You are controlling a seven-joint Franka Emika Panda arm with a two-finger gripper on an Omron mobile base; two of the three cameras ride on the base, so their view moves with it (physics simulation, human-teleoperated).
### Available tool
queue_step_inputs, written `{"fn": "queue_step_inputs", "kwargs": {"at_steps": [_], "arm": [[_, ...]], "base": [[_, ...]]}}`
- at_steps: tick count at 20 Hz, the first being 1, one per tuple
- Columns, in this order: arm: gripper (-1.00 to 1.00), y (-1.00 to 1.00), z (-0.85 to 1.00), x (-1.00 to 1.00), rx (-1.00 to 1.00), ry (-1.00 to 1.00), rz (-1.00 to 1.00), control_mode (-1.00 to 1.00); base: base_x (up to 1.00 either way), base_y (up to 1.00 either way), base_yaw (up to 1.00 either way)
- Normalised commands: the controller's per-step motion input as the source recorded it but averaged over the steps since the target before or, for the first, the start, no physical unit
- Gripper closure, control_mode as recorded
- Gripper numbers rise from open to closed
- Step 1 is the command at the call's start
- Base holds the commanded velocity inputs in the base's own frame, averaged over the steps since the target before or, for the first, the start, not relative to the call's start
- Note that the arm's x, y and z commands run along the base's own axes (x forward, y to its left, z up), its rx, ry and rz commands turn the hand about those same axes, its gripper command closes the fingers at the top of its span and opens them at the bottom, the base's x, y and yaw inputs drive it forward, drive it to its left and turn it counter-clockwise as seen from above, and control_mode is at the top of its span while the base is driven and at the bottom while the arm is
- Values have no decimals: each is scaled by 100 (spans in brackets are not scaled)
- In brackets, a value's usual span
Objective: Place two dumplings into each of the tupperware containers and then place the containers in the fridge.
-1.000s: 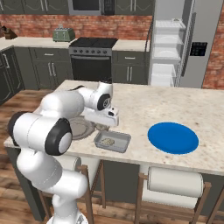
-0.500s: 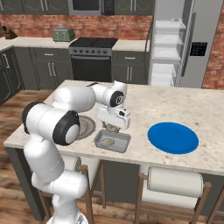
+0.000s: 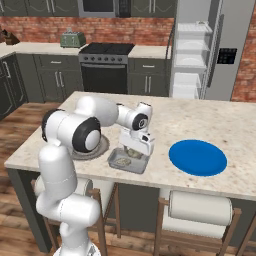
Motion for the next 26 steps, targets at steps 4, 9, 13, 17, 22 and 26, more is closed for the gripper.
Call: {"fn": "queue_step_inputs", "kwargs": {"at_steps": [4, 9, 13, 17, 22, 26], "arm": [[100, -1, -56, 10, 0, 0, -4, -100], [100, -2, -11, -37, 0, 0, 0, -100], [100, 0, -9, -47, 0, 1, -2, -100], [100, 0, -22, -16, 0, -1, -2, -100], [100, 14, -17, 12, 0, 0, -1, -100], [100, 12, -27, 6, 0, 0, 0, -100]], "base": [[0, 0, 0], [0, 0, 0], [0, 0, 0], [0, 0, 0], [0, 0, 0], [0, 0, 0]]}}
